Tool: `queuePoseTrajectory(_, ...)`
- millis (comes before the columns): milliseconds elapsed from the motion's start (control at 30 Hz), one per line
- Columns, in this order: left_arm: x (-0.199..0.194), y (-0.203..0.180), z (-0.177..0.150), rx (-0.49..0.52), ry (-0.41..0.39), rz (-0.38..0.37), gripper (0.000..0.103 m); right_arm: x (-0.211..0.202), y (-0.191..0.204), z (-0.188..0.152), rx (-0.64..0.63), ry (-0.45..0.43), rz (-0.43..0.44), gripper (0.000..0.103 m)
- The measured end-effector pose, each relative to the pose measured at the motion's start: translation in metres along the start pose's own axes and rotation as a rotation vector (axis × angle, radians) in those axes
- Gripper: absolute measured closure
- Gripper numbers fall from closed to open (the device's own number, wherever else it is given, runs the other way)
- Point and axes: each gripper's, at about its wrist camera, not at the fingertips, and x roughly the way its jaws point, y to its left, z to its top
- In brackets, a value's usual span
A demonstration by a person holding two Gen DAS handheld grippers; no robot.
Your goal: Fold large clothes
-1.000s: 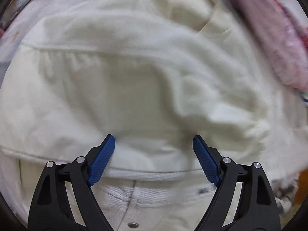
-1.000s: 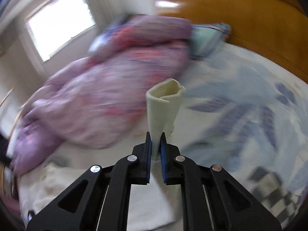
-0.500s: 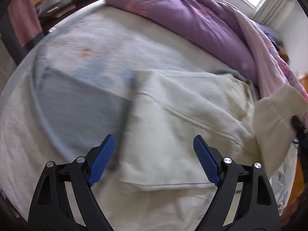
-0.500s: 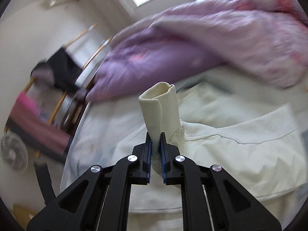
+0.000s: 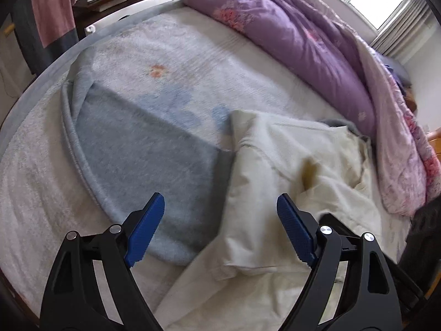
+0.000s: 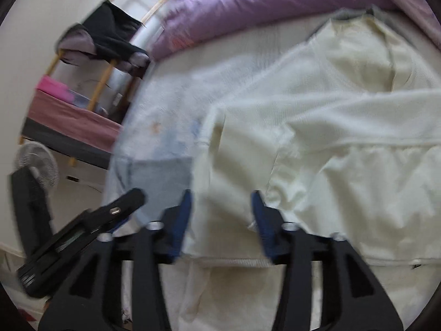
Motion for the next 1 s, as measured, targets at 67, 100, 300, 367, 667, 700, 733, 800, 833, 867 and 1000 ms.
queuePoseTrajectory(67, -0.004, -0.014, 0.005, 0.010, -0.020, -0.019, 0.019, -0.029, -0.006, 0.003, -0.015, -0.033, 0.036, 0.047)
queuePoseTrajectory(100, -0.003, -0.022, 0.008, 0.014, -0.021, -0.032, 0.019, -0.041, -0.012, 0.005, -0.021, -0.046, 0.017, 0.047)
queuePoseTrajectory(300, 0.042, -0.078, 0.012, 0.146, 0.055, -0.021, 0.019, -0.110, -0.128, 0.024, 0.132, -0.137, -0.284, 0.081)
queuePoseTrajectory(367, 0.069, -0.090, 0.007, 0.194, 0.100, 0.010, 0.019, -0.129, -0.168, 0.025, 0.202, -0.150, -0.383, 0.087)
queuePoseTrajectory(667, 0.142, -0.094, -0.004, 0.240, 0.241, 0.105, 0.019, -0.113, -0.307, 0.010, 0.513, 0.017, -0.402, 0.089)
queuePoseTrajectory(700, 0.133, -0.092, 0.002, 0.215, 0.241, 0.041, 0.019, -0.120, -0.302, 0.016, 0.500, 0.001, -0.394, 0.087)
queuePoseTrajectory(733, 0.126, -0.089, 0.008, 0.186, 0.237, -0.002, 0.018, -0.127, -0.298, 0.020, 0.484, -0.020, -0.390, 0.083)
queuePoseTrajectory(800, 0.110, -0.074, 0.028, 0.093, 0.227, -0.094, 0.018, -0.146, -0.292, 0.033, 0.462, -0.080, -0.389, 0.069)
queuePoseTrajectory(833, 0.106, -0.064, 0.040, 0.042, 0.221, -0.108, 0.018, -0.151, -0.291, 0.041, 0.457, -0.095, -0.395, 0.063)
queuePoseTrajectory(867, 0.106, -0.055, 0.050, 0.005, 0.216, -0.105, 0.017, -0.156, -0.293, 0.051, 0.449, -0.110, -0.409, 0.060)
queuePoseTrajectory(1000, 0.123, -0.026, 0.090, -0.092, 0.202, -0.014, 0.017, -0.155, -0.308, 0.082, 0.449, -0.120, -0.487, 0.050)
